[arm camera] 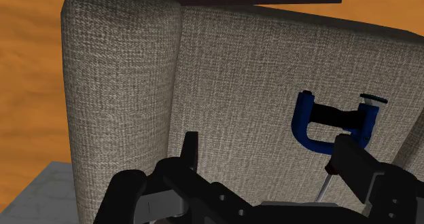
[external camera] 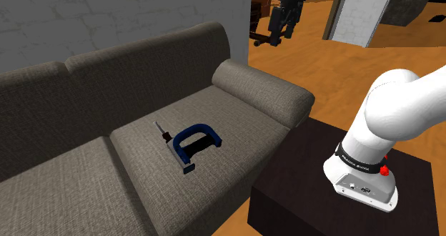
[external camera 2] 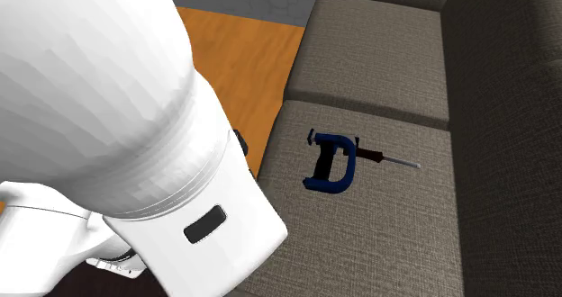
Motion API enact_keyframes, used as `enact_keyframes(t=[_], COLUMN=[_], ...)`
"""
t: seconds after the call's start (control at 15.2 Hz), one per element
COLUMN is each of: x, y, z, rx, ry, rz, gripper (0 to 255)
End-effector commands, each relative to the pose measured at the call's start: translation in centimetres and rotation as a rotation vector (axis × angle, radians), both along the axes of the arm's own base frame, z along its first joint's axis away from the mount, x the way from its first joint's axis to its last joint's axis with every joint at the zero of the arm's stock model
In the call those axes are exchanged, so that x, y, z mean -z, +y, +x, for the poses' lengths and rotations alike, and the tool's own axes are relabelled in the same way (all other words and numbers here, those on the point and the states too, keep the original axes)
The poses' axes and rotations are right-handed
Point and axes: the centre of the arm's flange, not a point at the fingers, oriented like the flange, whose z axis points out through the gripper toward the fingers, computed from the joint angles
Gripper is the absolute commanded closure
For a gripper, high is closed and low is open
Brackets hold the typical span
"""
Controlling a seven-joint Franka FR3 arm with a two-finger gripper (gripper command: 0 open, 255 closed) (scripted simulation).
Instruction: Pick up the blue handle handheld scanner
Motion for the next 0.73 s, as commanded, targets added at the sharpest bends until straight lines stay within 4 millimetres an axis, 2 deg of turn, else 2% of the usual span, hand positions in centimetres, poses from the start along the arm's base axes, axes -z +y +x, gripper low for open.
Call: enact_keyframes(t=[0.0, 0.66], x=[0.0, 10.2], y=[0.0, 5.7], z=[0.0, 5.8], rx=[0.0, -0.028], ry=[0.0, -0.029], rz=[0.0, -0.012], gripper=[0, 0])
